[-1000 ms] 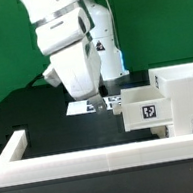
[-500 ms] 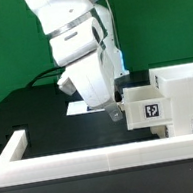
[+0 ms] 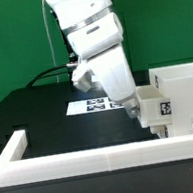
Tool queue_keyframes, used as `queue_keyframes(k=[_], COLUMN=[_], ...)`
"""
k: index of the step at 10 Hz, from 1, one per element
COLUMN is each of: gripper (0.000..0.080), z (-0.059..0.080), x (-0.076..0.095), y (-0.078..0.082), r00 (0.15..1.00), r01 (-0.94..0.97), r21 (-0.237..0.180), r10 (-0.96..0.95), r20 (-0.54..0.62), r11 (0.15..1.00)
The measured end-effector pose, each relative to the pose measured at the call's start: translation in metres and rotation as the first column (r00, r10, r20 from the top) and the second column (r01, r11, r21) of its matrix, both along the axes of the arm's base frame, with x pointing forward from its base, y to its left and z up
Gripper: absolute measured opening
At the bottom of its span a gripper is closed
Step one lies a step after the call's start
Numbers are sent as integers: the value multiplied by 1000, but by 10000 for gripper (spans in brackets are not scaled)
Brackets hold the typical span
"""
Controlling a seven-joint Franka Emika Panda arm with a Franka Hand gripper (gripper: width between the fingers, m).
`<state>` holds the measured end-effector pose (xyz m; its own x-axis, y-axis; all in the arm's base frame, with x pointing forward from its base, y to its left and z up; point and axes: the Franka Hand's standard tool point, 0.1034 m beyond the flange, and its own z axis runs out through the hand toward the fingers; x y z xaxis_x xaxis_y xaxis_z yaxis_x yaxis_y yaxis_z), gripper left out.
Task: Assemble drawer
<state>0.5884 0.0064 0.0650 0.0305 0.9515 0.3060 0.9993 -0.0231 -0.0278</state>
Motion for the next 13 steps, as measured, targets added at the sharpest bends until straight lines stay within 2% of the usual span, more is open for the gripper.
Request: queue_keyframes(k=[3, 5, 7, 13], gripper=[648, 648, 648, 648], z=[0, 0, 0, 2], x=[0, 1, 1, 0], y=[-1, 14, 22, 29], r00=[1000, 1000, 1000, 1000], r01=[1, -5, -23, -27], r21=[0, -3, -11, -13], r10=[-1, 5, 23, 27], r20=[-1, 7, 6, -7], r11=[1000, 1000, 1000, 1000])
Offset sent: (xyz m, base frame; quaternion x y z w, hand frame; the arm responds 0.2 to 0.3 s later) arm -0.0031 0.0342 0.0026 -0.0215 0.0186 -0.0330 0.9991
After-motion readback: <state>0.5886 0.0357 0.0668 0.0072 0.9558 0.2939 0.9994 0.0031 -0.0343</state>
